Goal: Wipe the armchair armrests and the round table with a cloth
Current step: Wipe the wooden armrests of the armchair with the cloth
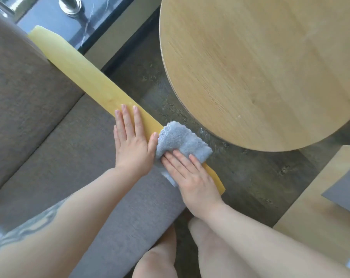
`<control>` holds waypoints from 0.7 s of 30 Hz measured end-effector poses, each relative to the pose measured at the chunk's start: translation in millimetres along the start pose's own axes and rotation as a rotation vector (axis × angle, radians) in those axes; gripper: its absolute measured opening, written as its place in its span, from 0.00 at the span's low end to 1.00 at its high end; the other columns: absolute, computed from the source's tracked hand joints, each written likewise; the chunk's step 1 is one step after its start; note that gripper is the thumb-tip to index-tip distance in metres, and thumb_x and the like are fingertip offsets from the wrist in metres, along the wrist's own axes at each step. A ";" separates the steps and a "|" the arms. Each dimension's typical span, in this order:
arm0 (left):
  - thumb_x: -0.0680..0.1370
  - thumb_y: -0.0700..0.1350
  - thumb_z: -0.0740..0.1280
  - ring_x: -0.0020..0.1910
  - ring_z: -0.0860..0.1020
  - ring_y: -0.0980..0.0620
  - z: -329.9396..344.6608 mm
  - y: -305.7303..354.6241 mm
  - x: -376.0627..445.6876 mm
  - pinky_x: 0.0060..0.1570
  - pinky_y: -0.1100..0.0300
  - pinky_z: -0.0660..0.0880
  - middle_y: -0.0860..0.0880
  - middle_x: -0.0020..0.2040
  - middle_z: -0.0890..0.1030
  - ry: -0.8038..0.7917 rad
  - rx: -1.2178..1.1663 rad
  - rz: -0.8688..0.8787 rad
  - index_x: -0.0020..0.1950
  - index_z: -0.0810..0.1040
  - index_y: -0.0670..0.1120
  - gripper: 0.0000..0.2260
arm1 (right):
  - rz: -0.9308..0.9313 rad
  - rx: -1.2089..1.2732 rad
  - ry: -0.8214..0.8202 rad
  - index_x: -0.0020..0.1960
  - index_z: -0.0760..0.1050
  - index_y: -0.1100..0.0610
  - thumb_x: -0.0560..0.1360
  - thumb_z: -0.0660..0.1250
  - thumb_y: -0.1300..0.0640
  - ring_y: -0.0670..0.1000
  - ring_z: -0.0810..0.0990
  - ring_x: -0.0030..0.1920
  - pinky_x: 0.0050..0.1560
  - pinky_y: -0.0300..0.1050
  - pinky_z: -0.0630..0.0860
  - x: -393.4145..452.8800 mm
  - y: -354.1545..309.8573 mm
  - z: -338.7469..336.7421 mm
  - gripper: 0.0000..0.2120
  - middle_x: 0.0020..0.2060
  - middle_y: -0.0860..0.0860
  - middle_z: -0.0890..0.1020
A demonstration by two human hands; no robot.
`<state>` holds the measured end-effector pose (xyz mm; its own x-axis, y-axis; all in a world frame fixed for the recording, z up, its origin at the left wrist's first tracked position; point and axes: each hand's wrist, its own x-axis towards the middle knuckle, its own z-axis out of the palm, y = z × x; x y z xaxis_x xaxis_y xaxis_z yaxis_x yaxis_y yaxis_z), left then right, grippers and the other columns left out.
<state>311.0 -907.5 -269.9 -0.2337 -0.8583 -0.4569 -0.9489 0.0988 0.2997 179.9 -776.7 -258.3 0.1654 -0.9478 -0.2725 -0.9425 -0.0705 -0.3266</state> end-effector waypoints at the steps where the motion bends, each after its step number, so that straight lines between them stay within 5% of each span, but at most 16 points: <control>1: 0.81 0.57 0.52 0.75 0.33 0.45 -1.4 0.0 -0.7 0.74 0.50 0.37 0.43 0.77 0.34 -0.015 -0.002 -0.001 0.77 0.35 0.46 0.34 | 0.027 0.007 -0.013 0.76 0.61 0.55 0.76 0.52 0.63 0.48 0.57 0.76 0.75 0.48 0.53 -3.2 2.7 0.1 0.28 0.75 0.47 0.62; 6: 0.81 0.58 0.50 0.75 0.32 0.46 -1.3 0.3 -1.6 0.74 0.49 0.36 0.45 0.76 0.32 -0.023 0.001 0.001 0.77 0.34 0.47 0.33 | 0.206 0.074 0.007 0.75 0.62 0.56 0.71 0.55 0.65 0.48 0.54 0.77 0.75 0.50 0.53 -97.4 -5.0 17.8 0.31 0.74 0.49 0.65; 11: 0.81 0.55 0.52 0.76 0.34 0.43 5.9 3.6 -1.1 0.74 0.48 0.37 0.42 0.77 0.36 0.046 -0.009 0.001 0.77 0.37 0.44 0.33 | 0.130 0.132 0.039 0.75 0.63 0.56 0.75 0.53 0.64 0.48 0.57 0.76 0.75 0.49 0.53 -26.6 -10.0 11.5 0.28 0.75 0.48 0.63; 15: 0.81 0.58 0.50 0.75 0.33 0.45 4.5 -3.2 -2.8 0.74 0.49 0.35 0.43 0.77 0.35 0.032 -0.005 0.037 0.77 0.36 0.46 0.33 | 0.351 0.147 0.093 0.76 0.59 0.57 0.75 0.54 0.64 0.51 0.55 0.76 0.75 0.52 0.53 -52.6 8.5 9.5 0.29 0.76 0.51 0.60; 21: 0.81 0.58 0.50 0.75 0.33 0.45 6.3 -3.2 -1.3 0.73 0.50 0.35 0.44 0.77 0.34 0.037 -0.004 0.025 0.77 0.35 0.46 0.33 | 0.083 0.125 -0.028 0.75 0.62 0.55 0.72 0.55 0.63 0.48 0.55 0.76 0.75 0.49 0.52 -51.4 -14.9 16.0 0.31 0.75 0.48 0.63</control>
<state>313.1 -903.6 -275.6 -0.2490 -0.8735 -0.4184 -0.9420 0.1180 0.3142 190.1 -721.9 -254.0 0.0977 -0.9395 -0.3283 -0.9103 0.0490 -0.4110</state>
